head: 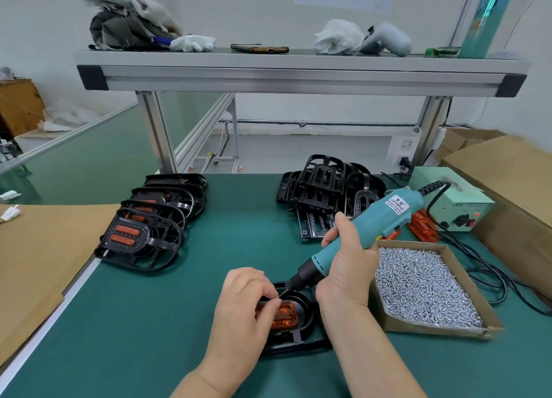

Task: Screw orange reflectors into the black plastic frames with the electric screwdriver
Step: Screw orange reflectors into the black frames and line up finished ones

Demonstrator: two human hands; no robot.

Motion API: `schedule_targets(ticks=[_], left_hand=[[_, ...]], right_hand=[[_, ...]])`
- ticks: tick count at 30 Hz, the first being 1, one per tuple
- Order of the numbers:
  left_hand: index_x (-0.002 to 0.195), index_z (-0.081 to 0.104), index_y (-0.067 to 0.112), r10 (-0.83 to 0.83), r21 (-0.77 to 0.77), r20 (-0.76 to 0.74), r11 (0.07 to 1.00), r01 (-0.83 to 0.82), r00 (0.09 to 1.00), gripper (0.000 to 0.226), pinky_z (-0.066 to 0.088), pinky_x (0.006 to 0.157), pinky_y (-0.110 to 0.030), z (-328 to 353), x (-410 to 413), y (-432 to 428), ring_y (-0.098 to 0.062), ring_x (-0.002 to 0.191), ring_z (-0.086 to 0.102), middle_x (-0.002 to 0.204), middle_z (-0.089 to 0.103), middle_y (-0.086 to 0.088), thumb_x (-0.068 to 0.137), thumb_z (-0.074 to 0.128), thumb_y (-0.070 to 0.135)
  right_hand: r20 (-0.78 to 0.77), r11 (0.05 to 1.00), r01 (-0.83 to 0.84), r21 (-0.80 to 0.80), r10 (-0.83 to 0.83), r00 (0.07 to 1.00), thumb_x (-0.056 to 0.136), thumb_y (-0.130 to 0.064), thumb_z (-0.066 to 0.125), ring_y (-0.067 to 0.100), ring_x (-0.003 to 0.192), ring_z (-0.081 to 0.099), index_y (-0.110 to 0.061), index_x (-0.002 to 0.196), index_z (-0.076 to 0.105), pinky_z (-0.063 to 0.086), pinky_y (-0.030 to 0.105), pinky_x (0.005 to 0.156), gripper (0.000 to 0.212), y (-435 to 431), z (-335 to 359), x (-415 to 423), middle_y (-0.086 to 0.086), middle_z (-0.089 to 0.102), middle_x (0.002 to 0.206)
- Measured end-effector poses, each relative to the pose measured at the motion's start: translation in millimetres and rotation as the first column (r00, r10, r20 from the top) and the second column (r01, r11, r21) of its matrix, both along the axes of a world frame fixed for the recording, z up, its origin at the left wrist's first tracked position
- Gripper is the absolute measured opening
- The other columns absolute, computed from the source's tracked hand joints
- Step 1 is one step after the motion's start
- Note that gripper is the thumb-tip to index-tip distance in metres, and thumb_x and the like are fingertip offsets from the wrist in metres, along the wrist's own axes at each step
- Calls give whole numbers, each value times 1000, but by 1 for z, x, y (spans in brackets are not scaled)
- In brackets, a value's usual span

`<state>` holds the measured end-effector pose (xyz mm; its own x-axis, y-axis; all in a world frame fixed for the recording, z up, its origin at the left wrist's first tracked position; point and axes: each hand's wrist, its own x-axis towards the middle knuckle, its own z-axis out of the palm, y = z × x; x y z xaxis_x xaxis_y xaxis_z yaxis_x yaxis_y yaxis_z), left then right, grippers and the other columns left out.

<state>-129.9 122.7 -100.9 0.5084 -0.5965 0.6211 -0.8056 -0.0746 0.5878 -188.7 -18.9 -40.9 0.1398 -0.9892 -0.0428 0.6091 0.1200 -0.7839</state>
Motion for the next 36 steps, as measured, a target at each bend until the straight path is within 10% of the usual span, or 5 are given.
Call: schedule_targets(ticks=[17,36], left_hand=[[81,77,35,-30,397,-247,908,130,969,6,22,109,-27,-3,8,-4,-2,127,30,120,43,27,81,79,30],[72,77,36,38,405,-433,901,157,900,18,33,106,-30,-3,12,-9,-9,117,42,114,48,19,75,84,20]], right_hand=[[-15,977,-13,-212,10,1000,81,-15,74,11,51,50,-21,82,59,46,19,53,16,-9,8,-21,-3,55,57],[-162,914,-118,-389,58,985,80,-14,73,12,50,50,-20,77,62,45,22,53,13,14,-1,-5,-2,55,59]])
